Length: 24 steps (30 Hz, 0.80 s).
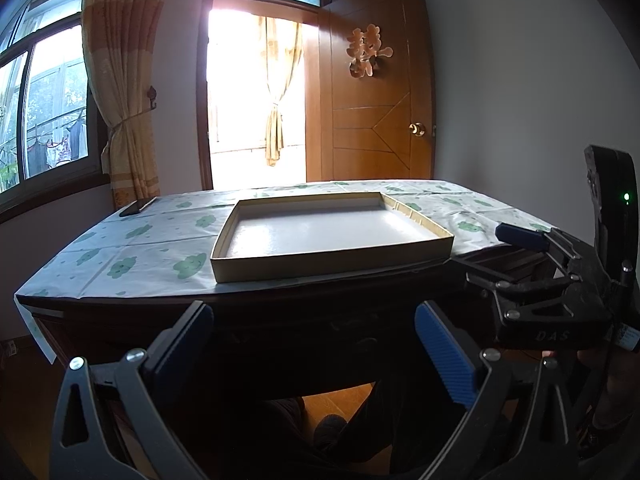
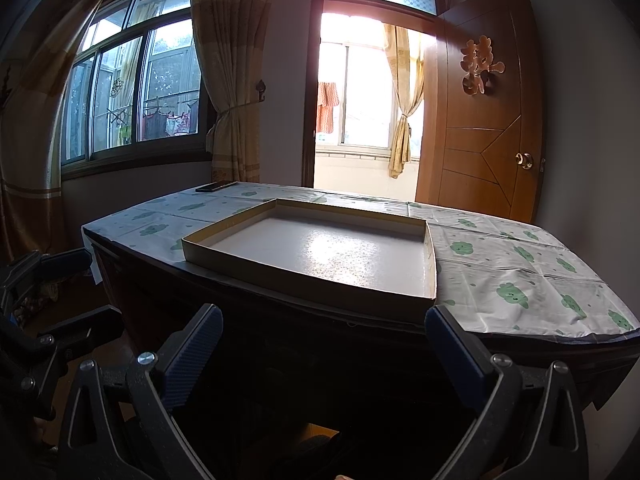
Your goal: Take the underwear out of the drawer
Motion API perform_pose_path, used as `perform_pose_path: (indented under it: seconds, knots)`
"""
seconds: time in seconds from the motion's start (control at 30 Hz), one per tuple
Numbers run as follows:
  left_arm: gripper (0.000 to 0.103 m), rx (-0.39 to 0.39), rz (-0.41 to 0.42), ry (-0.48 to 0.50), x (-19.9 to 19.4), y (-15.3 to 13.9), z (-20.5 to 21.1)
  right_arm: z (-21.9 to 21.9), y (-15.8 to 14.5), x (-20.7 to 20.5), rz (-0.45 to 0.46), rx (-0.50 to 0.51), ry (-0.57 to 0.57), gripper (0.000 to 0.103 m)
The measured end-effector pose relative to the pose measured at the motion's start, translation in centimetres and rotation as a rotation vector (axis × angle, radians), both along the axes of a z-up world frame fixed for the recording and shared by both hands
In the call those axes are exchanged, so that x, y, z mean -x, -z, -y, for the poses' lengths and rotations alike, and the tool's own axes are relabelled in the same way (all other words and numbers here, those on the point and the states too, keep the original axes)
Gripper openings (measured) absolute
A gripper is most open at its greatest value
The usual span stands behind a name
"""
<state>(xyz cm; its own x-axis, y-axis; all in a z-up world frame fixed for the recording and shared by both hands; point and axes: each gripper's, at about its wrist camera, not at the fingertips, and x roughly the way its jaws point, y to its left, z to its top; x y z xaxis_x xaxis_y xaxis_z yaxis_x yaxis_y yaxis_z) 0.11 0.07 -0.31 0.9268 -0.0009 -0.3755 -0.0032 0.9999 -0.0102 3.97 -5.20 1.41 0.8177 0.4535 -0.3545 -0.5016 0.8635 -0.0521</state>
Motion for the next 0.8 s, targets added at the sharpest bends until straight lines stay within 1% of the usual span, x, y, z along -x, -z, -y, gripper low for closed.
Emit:
perform_pose_path:
  seconds: [0.8]
  knots:
    - [0.103, -0.001, -0.001, -0.001, 0.06, 0.22, -0.15, -0.10, 0.08, 0.13, -0.005, -0.002, 0.004, 0.102]
